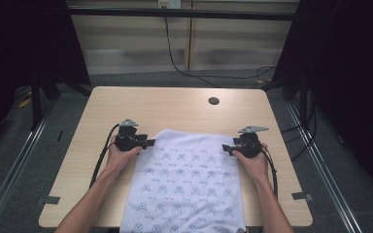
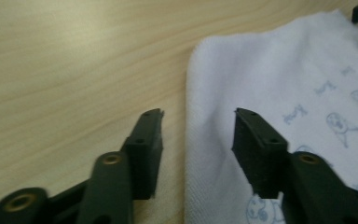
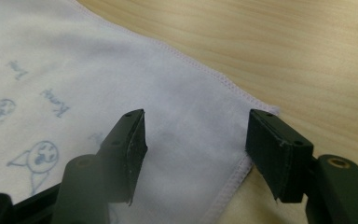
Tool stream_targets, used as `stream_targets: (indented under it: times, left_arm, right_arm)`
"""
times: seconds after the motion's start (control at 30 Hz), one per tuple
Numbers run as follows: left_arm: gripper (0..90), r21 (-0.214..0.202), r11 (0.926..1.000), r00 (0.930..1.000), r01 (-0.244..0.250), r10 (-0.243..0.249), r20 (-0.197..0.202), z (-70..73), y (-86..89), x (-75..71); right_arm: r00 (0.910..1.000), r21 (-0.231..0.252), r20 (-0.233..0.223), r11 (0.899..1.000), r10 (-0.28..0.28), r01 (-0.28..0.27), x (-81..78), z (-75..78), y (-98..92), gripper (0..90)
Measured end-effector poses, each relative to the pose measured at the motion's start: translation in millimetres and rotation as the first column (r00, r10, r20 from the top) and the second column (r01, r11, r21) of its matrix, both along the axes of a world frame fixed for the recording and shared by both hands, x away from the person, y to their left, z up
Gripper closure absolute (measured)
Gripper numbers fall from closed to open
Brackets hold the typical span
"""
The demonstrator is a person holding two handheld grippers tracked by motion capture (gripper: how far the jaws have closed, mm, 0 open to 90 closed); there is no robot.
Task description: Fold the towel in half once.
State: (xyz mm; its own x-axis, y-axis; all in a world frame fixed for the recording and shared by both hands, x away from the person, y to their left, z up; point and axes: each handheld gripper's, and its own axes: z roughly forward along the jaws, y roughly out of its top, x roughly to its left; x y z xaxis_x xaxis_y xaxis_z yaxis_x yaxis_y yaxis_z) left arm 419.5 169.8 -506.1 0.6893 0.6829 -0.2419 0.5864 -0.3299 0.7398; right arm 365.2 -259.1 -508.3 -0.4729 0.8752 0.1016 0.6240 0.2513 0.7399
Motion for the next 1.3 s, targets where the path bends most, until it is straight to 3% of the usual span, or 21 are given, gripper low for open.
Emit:
stream_targets:
  times: [0.03,0.07,0.17,0.33,0.47,0.6,0.67,0.8,0.93,1.07,1.3]
  left_arm:
    - [59.2,0.021,0.9998,1.0000,-0.005,0.005,-0.006,-2.2,-2.3,-0.9]
    - [63.6,0.016,0.9999,1.0000,-0.006,0.006,0.007,-3.5,-2.6,-2.7]
    - [79.7,0.003,0.9998,0.9998,0.019,-0.019,-0.003,-4.7,0.5,-3.8]
    - [85.4,-0.067,0.9978,1.0000,0.002,-0.002,-0.001,1.7,14.6,-5.1]
    - [85.7,-0.097,0.9953,0.9997,0.004,-0.002,0.024,13.5,26.3,-8.5]
    - [85.7,-0.119,0.9929,0.9988,-0.003,0.009,0.049,21.6,35.8,-11.2]
    - [85.8,-0.150,0.9887,0.9983,-0.013,0.022,0.055,27.0,40.3,-10.2]
    - [85.9,-0.172,0.9846,0.9951,-0.034,0.050,0.086,45.3,47.3,-5.8]
    - [85.9,-0.195,0.9803,0.9904,-0.034,0.059,0.125,66.0,53.2,-4.7]
    - [85.9,-0.221,0.9746,0.9847,-0.039,0.075,0.157,88.0,60.3,-1.1]
    - [85.7,-0.255,0.9662,0.9705,-0.035,0.094,0.222,128.3,58.1,9.6]
  right_arm:
    - [1.0000,-0.017,-0.005,1.000,0.003,-0.003,0.8,0.0,2.4,38.8]
    - [0.9999,-0.026,-0.006,1.000,0.009,-0.009,1.3,-0.6,5.1,38.5]
    - [0.9999,-0.075,0.013,0.997,0.006,-0.005,1.3,-1.1,12.2,43.4]
    - [0.9991,-0.071,0.008,0.997,0.043,-0.042,4.2,1.3,21.9,66.1]
    - [0.9972,-0.015,-0.011,0.997,0.074,-0.074,9.8,0.9,32.9,83.4]
    - [0.9978,0.056,0.002,0.996,0.066,-0.066,12.4,0.7,31.8,86.2]
    - [0.9984,0.091,0.015,0.994,0.054,-0.056,13.3,6.3,28.8,86.8]
    - [0.9959,0.146,0.082,0.988,0.039,-0.051,18.0,33.7,28.8,87.0]
    - [0.9884,0.165,0.146,0.984,0.041,-0.065,22.5,66.2,32.3,87.3]
    - [0.9785,0.168,0.201,0.983,0.046,-0.081,24.6,94.3,34.5,87.4]
    - [0.9596,0.161,0.280,0.984,0.028,-0.075,34.1,143.9,35.3,87.6]
